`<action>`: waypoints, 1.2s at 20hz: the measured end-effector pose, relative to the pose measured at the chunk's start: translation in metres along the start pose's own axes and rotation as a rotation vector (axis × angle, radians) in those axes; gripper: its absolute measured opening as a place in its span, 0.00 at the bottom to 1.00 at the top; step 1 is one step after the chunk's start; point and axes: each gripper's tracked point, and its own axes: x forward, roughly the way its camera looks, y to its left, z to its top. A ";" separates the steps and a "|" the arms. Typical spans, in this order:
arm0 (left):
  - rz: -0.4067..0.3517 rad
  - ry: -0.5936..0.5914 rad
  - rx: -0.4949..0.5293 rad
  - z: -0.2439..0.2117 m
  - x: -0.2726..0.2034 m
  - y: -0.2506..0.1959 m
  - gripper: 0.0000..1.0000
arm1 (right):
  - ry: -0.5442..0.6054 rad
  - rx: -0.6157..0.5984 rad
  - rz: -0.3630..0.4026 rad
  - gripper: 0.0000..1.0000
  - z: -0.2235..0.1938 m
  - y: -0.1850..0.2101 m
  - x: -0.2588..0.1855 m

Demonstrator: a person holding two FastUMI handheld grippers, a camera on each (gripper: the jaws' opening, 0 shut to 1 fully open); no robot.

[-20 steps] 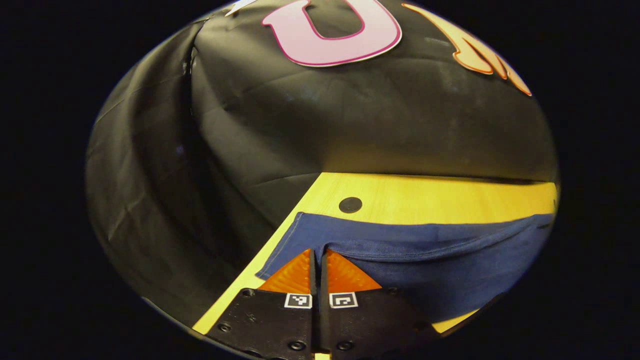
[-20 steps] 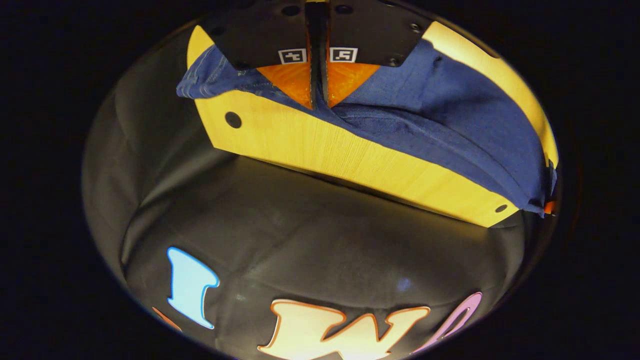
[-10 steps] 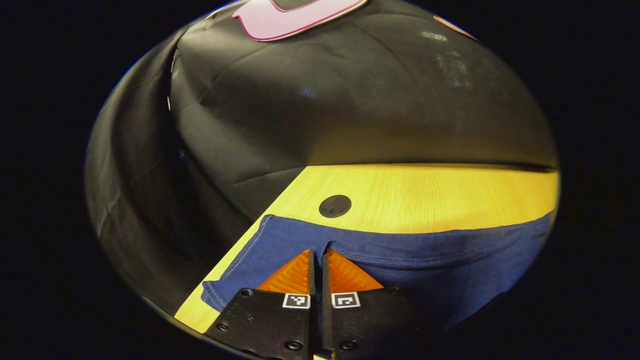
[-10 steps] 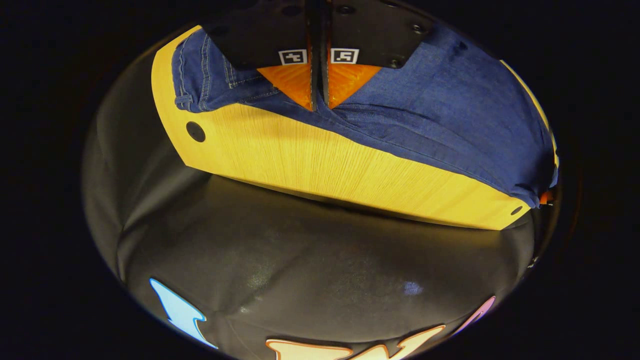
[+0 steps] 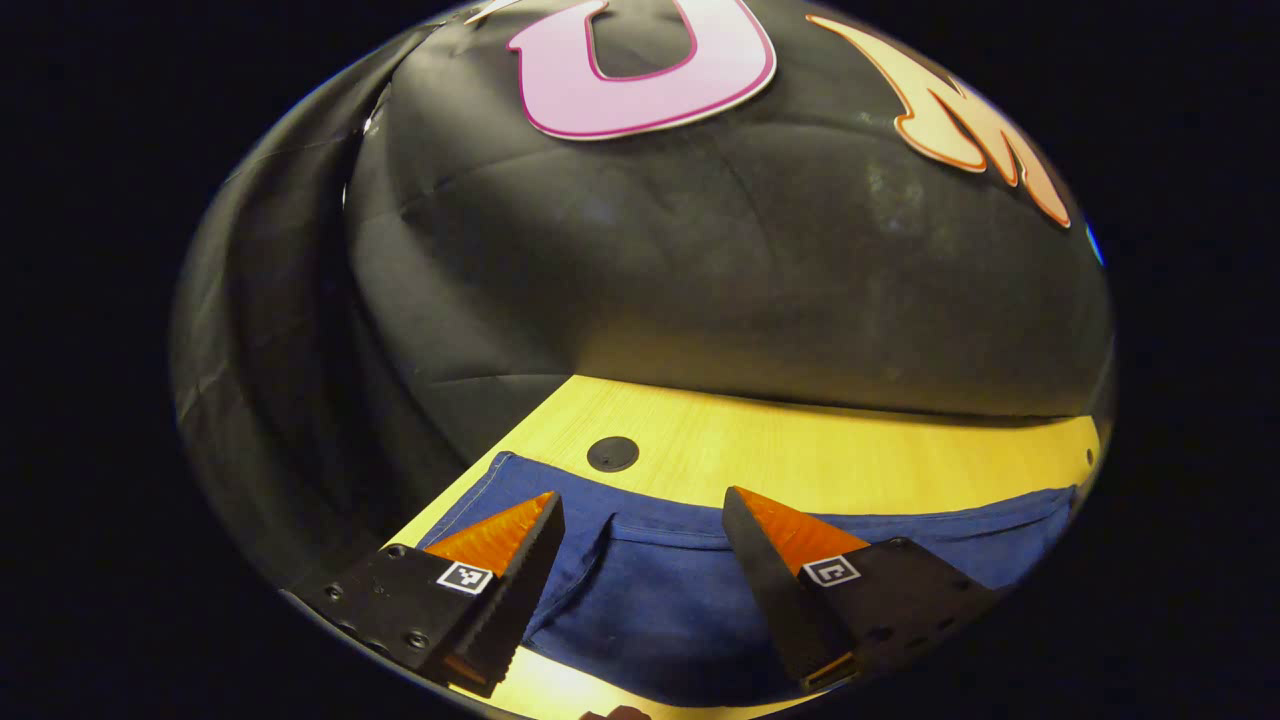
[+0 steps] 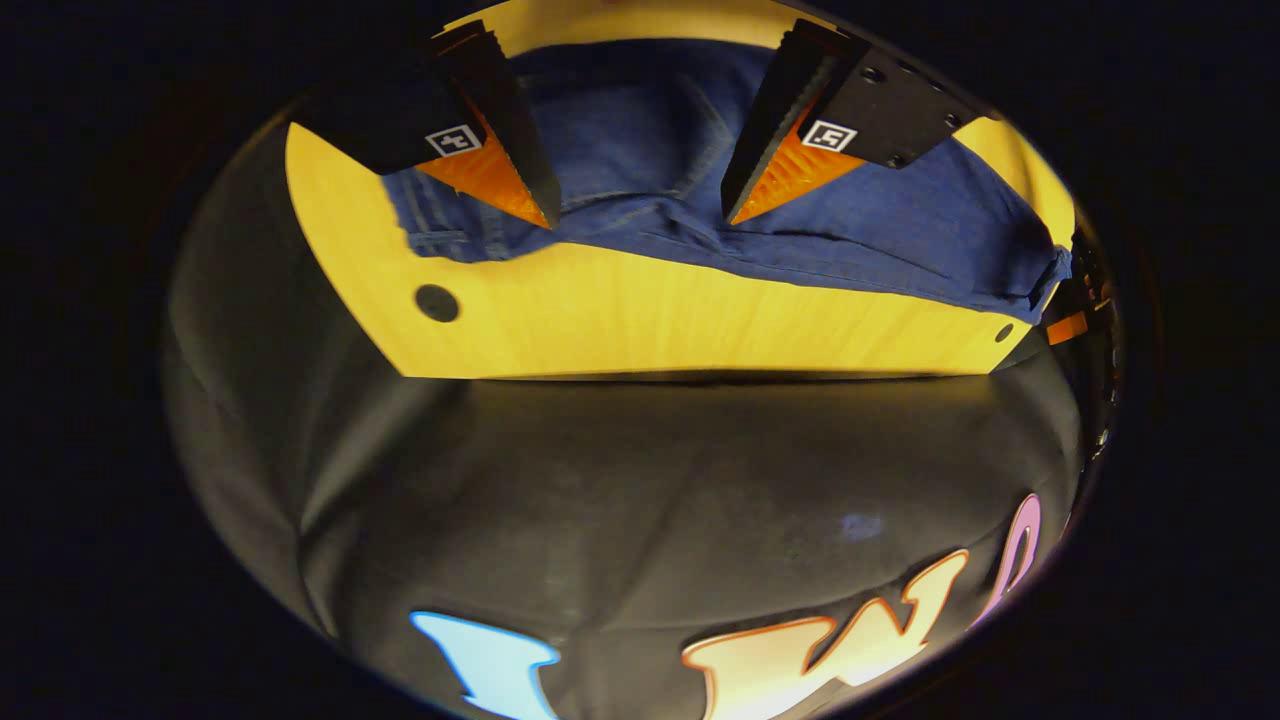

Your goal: Grasp the waist and the cuffs of the jeans and fold them to make the two legs overlap; first hold the waist and fold one-third of the jeans toward the cuffs, then hold the cuffs and fold the remaining one-third in the same direction to finish folding.

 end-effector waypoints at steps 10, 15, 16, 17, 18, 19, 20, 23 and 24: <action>-0.024 0.043 -0.030 -0.021 -0.046 -0.023 0.96 | 0.141 0.015 -0.146 1.00 -0.064 -0.136 -0.013; -0.031 0.081 0.028 -0.040 -0.064 -0.028 0.96 | 0.186 0.085 -0.104 1.00 -0.077 -0.134 -0.012; -0.037 0.080 0.023 -0.040 -0.069 -0.029 0.96 | 0.187 0.082 -0.099 0.99 -0.078 -0.133 -0.012; -0.042 0.076 0.016 -0.039 -0.072 -0.031 0.96 | 0.190 0.080 -0.090 0.98 -0.082 -0.131 -0.008; -0.042 0.066 0.012 -0.035 -0.075 -0.030 0.96 | 0.193 0.082 -0.082 0.98 -0.083 -0.130 -0.006; -0.036 0.051 0.016 -0.031 -0.078 -0.028 0.96 | 0.197 0.105 -0.069 0.98 -0.087 -0.128 -0.003; -0.029 0.037 0.023 -0.025 -0.081 -0.026 0.96 | 0.206 0.134 -0.057 0.98 -0.089 -0.127 -0.002; -0.021 0.012 0.039 -0.015 -0.089 -0.021 0.96 | 0.208 0.208 -0.019 0.93 -0.090 -0.125 -0.003; -0.021 0.006 0.040 -0.013 -0.091 -0.021 0.96 | 0.202 0.193 -0.017 0.96 -0.090 -0.126 -0.002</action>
